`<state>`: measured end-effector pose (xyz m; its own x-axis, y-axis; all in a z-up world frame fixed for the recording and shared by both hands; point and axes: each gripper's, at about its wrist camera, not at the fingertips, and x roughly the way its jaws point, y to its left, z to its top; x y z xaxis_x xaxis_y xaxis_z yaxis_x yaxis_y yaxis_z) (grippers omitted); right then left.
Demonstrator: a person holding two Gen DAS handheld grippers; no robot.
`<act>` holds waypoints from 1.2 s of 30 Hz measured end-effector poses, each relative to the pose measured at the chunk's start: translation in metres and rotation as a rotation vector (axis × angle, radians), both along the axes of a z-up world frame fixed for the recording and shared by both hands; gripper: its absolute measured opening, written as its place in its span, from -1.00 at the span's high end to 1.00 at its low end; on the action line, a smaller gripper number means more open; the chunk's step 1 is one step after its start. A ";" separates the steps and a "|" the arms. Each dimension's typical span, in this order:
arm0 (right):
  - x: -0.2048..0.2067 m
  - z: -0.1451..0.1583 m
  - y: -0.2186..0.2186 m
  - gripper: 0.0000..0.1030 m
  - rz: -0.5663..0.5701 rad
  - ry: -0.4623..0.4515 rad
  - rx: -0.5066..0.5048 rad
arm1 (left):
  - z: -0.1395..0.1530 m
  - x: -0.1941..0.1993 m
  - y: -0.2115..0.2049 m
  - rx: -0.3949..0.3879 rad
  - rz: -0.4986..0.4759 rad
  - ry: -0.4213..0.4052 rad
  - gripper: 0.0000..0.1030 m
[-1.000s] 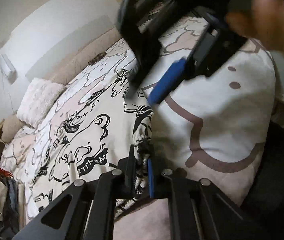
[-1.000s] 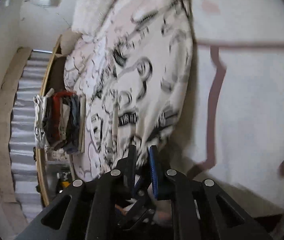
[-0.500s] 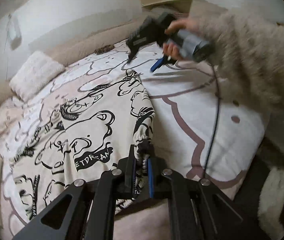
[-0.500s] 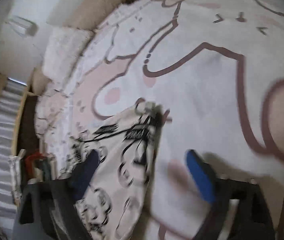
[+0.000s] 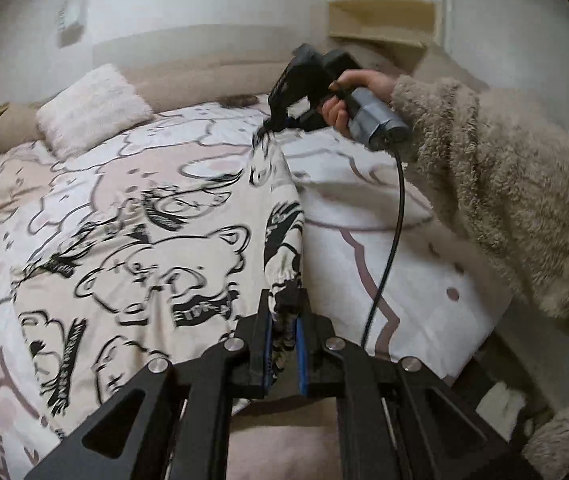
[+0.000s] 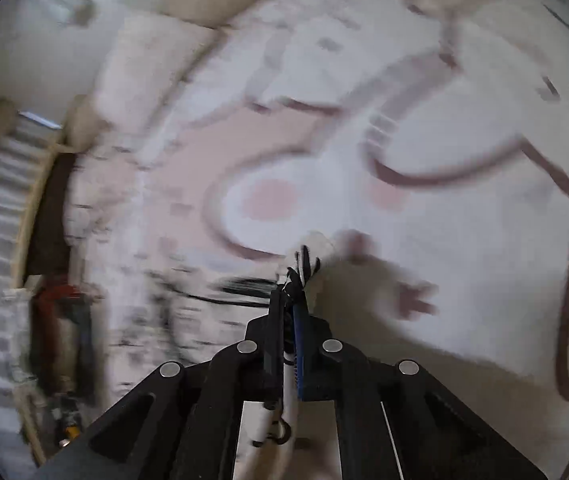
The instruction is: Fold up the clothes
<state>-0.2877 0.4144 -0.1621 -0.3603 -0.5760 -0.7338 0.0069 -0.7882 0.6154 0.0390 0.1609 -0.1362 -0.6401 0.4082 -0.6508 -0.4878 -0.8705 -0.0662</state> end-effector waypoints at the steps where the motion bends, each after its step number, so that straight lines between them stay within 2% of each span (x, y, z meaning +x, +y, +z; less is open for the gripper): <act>1: -0.002 0.018 -0.012 0.91 0.022 0.032 -0.007 | 0.005 0.001 -0.007 0.020 0.021 0.000 0.81; 3: -0.007 0.053 -0.042 0.91 0.078 0.095 -0.019 | 0.012 0.003 -0.021 0.046 0.058 -0.004 0.81; 8: -0.018 0.108 -0.135 0.91 0.221 0.192 -0.011 | 0.020 0.012 -0.055 0.074 0.145 -0.019 0.81; 13: -0.015 0.118 -0.232 0.91 0.366 0.213 0.035 | 0.010 0.024 -0.091 0.073 0.249 -0.089 0.81; 18: -0.002 0.093 -0.316 0.91 0.484 0.179 0.073 | -0.019 0.026 -0.123 0.123 0.339 -0.226 0.81; 21: 0.007 0.067 -0.364 0.91 0.553 0.138 0.112 | -0.038 0.029 -0.138 0.138 0.379 -0.311 0.81; 24: 0.017 0.041 -0.404 0.91 0.608 0.101 0.152 | -0.047 0.033 -0.141 0.135 0.385 -0.343 0.81; 27: 0.022 0.016 -0.433 0.91 0.636 0.064 0.187 | -0.049 0.036 -0.152 0.148 0.409 -0.355 0.81; 31: 0.026 -0.015 -0.461 0.91 0.653 0.024 0.241 | -0.067 0.036 -0.164 0.172 0.450 -0.455 0.81; 36: 0.031 -0.048 -0.481 0.91 0.643 0.009 0.294 | -0.086 0.035 -0.165 0.186 0.446 -0.545 0.81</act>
<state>-0.2563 -0.0669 -0.2099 -0.0218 -0.4549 -0.8903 0.5307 -0.7599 0.3753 0.0743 -0.0039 -0.2223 -0.3756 0.3194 -0.8700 0.0550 -0.9294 -0.3650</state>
